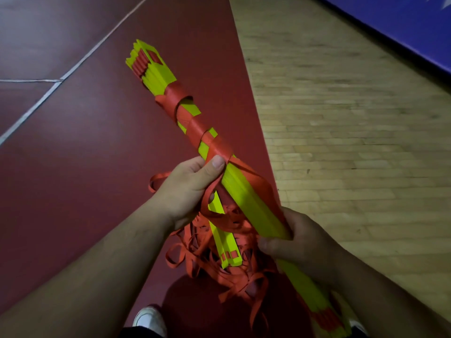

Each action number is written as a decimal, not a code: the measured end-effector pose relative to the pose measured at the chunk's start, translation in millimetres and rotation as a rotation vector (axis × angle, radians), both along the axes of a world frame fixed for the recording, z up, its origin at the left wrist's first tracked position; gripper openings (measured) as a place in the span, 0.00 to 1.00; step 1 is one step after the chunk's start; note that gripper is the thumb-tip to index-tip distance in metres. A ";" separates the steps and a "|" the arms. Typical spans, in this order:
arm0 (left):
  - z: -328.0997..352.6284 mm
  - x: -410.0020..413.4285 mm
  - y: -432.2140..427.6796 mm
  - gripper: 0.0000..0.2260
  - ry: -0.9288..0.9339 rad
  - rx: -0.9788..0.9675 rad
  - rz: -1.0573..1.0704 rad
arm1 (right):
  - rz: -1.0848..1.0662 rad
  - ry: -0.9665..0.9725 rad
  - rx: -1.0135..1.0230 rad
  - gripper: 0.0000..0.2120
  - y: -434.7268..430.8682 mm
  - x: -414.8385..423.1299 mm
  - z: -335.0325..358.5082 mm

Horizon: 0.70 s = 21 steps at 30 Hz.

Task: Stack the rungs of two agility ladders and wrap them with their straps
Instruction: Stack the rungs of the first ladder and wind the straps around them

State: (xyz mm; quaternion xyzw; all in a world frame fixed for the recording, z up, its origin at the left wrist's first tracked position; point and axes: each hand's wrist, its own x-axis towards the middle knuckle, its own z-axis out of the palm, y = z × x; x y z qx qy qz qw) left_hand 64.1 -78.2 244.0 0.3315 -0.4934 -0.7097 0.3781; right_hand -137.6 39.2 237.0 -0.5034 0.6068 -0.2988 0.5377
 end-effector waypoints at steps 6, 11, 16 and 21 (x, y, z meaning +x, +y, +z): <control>-2.3 3.1 4.1 0.12 0.156 0.035 -0.106 | 0.125 -0.558 0.236 0.25 2.0 -5.2 7.3; 4.0 -2.5 9.0 0.28 0.031 0.070 0.009 | 0.203 -0.686 0.316 0.25 3.7 -7.4 7.1; 6.1 -7.4 6.2 0.19 -0.003 -0.016 0.144 | 0.164 -0.342 0.198 0.25 -0.6 -14.7 16.4; 6.3 -6.6 6.0 0.38 -0.229 -0.173 0.276 | -0.001 0.406 -0.037 0.26 1.5 5.7 5.3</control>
